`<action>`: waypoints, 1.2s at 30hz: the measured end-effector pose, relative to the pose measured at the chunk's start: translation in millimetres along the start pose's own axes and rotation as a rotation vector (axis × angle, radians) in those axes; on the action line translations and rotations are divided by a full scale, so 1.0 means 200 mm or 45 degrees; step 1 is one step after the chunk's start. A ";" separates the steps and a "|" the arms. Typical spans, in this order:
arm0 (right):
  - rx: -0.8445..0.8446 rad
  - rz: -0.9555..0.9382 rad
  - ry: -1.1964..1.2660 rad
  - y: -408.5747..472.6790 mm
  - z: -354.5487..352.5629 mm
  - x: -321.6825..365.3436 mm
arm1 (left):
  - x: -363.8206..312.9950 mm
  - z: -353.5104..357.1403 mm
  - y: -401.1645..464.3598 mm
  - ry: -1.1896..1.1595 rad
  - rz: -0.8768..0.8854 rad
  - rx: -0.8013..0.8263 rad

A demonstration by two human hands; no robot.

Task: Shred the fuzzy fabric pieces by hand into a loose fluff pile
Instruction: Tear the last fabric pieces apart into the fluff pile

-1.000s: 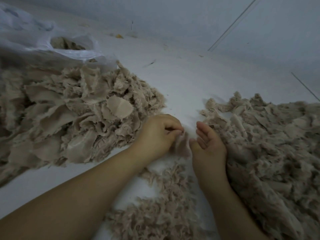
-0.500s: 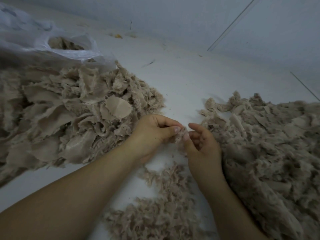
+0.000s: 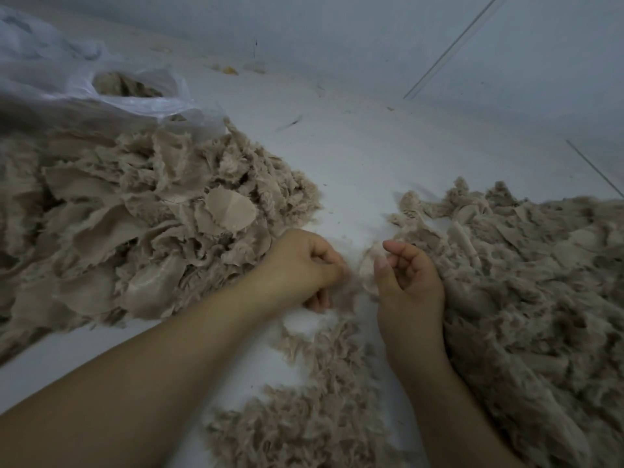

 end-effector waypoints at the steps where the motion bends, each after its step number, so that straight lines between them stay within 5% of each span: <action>1: 0.013 -0.015 0.000 0.00 0.00 0.01 | 0.00 0.02 -0.01 0.039 0.005 0.006; 7: -0.005 -0.050 0.010 -0.01 -0.01 0.04 | 0.02 0.14 -0.02 0.158 0.043 0.173; 11: -0.033 0.012 0.088 0.00 -0.01 0.02 | -0.01 0.17 -0.09 0.247 -0.105 0.540; 16: 0.136 -0.004 0.023 -0.03 0.04 0.04 | -0.08 0.00 0.01 -0.040 0.055 0.001; 21: 0.309 -0.031 0.015 -0.06 0.11 0.07 | -0.05 0.03 0.01 -0.092 0.096 0.023; 29: 0.196 0.098 0.081 -0.03 0.07 0.01 | -0.08 -0.03 0.00 -0.314 0.212 -0.102; 34: 0.192 0.114 0.133 -0.03 0.06 0.00 | -0.05 -0.14 0.01 -0.404 0.151 -0.321; 36: 0.241 0.096 0.093 -0.03 0.08 0.01 | -0.03 -0.10 0.03 -0.399 0.057 -0.199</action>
Point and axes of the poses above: each hand's wrist, its own y-axis towards the middle knuckle, its own z-axis out of the palm, x = y × z, the point moved 10 cm from there along y, towards the middle knuckle, and after that the axes turned 12 degrees about -y, right-handed, at the moved point
